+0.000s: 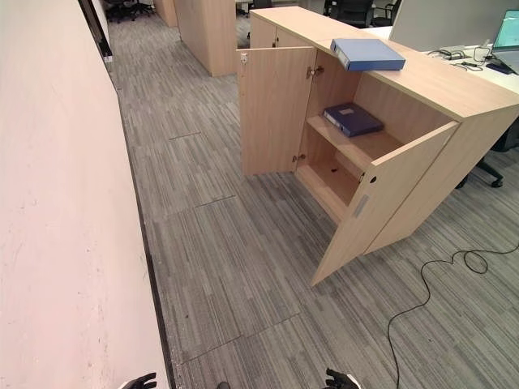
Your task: Put the empty folder in the office cabinet
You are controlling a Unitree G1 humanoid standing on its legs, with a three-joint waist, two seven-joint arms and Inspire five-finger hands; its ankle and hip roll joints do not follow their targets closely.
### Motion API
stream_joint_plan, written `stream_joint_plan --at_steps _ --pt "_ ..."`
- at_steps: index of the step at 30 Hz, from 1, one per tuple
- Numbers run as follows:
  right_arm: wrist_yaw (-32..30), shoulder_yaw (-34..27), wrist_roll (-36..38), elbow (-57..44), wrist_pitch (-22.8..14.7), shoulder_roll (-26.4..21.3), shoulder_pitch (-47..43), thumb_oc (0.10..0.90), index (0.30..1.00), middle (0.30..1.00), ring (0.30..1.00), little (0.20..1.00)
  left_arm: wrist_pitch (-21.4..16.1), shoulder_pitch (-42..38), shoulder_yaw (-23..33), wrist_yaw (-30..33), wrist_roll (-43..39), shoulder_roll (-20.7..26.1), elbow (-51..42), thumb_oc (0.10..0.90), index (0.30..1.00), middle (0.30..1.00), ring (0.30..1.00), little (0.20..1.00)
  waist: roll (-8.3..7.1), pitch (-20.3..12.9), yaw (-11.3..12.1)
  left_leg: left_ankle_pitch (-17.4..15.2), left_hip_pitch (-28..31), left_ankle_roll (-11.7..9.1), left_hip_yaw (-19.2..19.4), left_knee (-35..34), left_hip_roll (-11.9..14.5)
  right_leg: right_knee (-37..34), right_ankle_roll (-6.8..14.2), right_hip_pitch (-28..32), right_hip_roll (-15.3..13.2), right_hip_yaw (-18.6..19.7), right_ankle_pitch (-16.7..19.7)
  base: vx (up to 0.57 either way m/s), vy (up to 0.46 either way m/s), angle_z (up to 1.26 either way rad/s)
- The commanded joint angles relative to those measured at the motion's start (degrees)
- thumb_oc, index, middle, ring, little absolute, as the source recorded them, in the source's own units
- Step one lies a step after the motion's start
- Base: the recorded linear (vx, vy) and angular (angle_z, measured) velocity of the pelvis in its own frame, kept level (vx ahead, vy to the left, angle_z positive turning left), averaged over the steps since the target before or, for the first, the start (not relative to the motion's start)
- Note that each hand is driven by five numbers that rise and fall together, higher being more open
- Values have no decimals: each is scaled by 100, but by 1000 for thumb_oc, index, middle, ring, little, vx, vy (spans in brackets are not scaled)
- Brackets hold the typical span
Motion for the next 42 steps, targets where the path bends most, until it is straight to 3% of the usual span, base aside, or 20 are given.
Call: stream_joint_plan --at_steps 1,19,24,26,29,30,31,32,34,36,37,39,41,42 --pt "-59 118 -86 98 -92 -160 -342 800 900 900 900 900 -113 -320 -76 55 137 116 260 800 900 900 900 900 -57 57 77 -424 -88 -270 97 203 366 105 564 256 -441 362 -533 0 0 0" --pt "-84 49 -16 148 -96 -209 -371 800 900 900 900 900 -104 -414 -122 64 104 148 241 800 900 900 900 900 -53 90 24 -376 -278 -355 -41 297 419 33 493 148 -371 415 -532 6 -21 2" --pt "-53 52 -6 133 -92 -307 -473 800 900 900 900 900 -131 -525 -138 29 9 193 172 800 900 900 900 900 -112 407 50 -580 -1092 -630 -61 1935 380 60 316 135 -365 533 -685 -41 -65 7" --pt "-52 2 37 134 -91 -367 -503 800 900 900 900 900 -135 -552 -119 55 -47 186 161 800 900 900 900 900 -125 499 70 -337 -1459 -712 -3 2538 383 6 253 245 -349 534 -781 42 -31 32" --pt "-91 0 68 140 -51 -424 -540 800 900 900 900 900 -111 -540 -127 56 -31 173 190 800 900 900 900 900 -101 513 119 -138 -1792 -674 384 2045 704 -5 265 367 -285 473 -956 185 52 21" --pt "-125 -1 58 112 -32 -438 -548 800 900 900 900 900 -90 -482 -104 98 -7 176 217 800 900 900 900 900 -78 497 149 229 -1940 -624 489 1214 994 -5 357 415 -227 466 -1014 393 117 22" --pt "-152 11 58 104 -26 -445 -582 800 900 900 900 900 -84 -472 -95 111 -36 171 209 800 900 900 900 900 -80 509 167 183 -1967 -661 491 860 1086 -5 386 497 -203 530 -1153 359 181 18" --pt "-183 29 54 96 -22 -439 -602 800 900 900 900 900 -88 -466 -79 126 -63 173 197 800 900 900 900 900 -62 531 225 353 -2076 -623 564 509 1191 -5 405 488 -191 517 -1145 271 142 9" --pt "-206 91 67 59 -27 -374 -671 800 900 900 900 900 -71 -442 -8 155 -119 215 228 800 900 900 900 900 -140 570 347 432 -2348 -712 565 50 1491 -5 450 701 -113 698 -1399 372 211 -9" --pt "-204 118 76 50 -15 -338 -746 800 900 900 900 900 -47 -377 72 161 -130 274 275 800 900 900 900 900 -219 581 490 500 -2497 -732 484 69 1619 70 492 819 -73 864 -1507 513 329 -45" --pt "-165 145 82 24 -36 -208 -766 800 900 900 900 900 -16 -251 246 130 -218 374 304 800 900 900 900 900 -288 455 738 798 -2555 -659 354 207 1699 369 584 859 -54 1132 -1627 618 410 -73" --pt "-194 179 57 74 -14 -81 -792 800 900 900 900 900 11 -276 290 130 -214 547 304 800 900 900 900 900 -471 474 936 882 -2673 -576 258 616 1600 766 638 788 -193 1212 -1671 518 418 -83" --pt "-189 114 171 80 -3 19 -806 800 900 900 900 900 13 -296 286 112 -131 719 319 800 900 900 900 900 -744 395 978 606 -2762 -363 271 1161 1191 1308 933 519 -520 1248 -1179 502 467 -57" --pt "-176 91 201 66 4 19 -826 800 900 900 900 900 16 -268 287 116 -126 726 306 800 900 900 900 900 -765 341 957 505 -2730 -275 318 1188 1075 1585 1012 317 -619 1267 -923 487 598 34"
